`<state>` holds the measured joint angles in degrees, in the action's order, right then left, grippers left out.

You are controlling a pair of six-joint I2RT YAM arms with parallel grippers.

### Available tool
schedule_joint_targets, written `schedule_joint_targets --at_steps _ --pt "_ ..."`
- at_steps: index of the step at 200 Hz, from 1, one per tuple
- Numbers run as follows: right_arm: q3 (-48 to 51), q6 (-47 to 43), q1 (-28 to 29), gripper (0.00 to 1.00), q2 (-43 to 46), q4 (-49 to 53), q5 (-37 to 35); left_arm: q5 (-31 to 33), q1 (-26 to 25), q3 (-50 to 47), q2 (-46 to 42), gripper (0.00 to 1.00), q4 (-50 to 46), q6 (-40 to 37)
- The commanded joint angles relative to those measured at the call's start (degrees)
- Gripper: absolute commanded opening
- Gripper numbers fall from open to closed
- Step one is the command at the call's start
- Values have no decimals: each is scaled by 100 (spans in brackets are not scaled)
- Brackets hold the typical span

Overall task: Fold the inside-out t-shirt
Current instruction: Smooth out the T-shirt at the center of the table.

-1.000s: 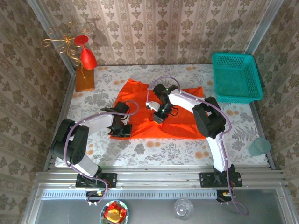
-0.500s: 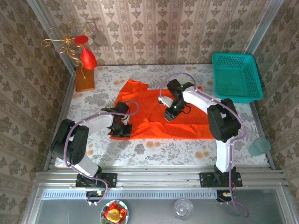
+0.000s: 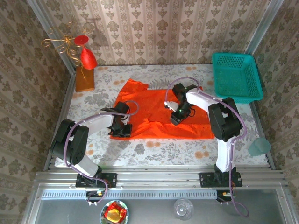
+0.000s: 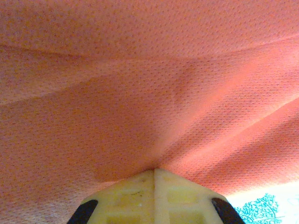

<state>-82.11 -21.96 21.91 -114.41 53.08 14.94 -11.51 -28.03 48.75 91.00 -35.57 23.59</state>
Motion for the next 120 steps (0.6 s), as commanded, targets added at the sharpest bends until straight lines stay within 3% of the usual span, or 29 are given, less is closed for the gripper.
schedule_joint_targets --at_steps 1,58,107,120 --pt "-22 -154 24 32 -117 317 -92 377 70 -103 19 5 -308 -5" --pt "-63 -176 28 27 -246 368 -158 377 79 -103 2 5 -317 -26" --pt "-39 -143 15 1 -55 220 -313 386 80 -119 -61 5 -327 -13" --pt "-25 -104 -2 0 31 137 -426 386 79 -119 -72 4 -343 -20"
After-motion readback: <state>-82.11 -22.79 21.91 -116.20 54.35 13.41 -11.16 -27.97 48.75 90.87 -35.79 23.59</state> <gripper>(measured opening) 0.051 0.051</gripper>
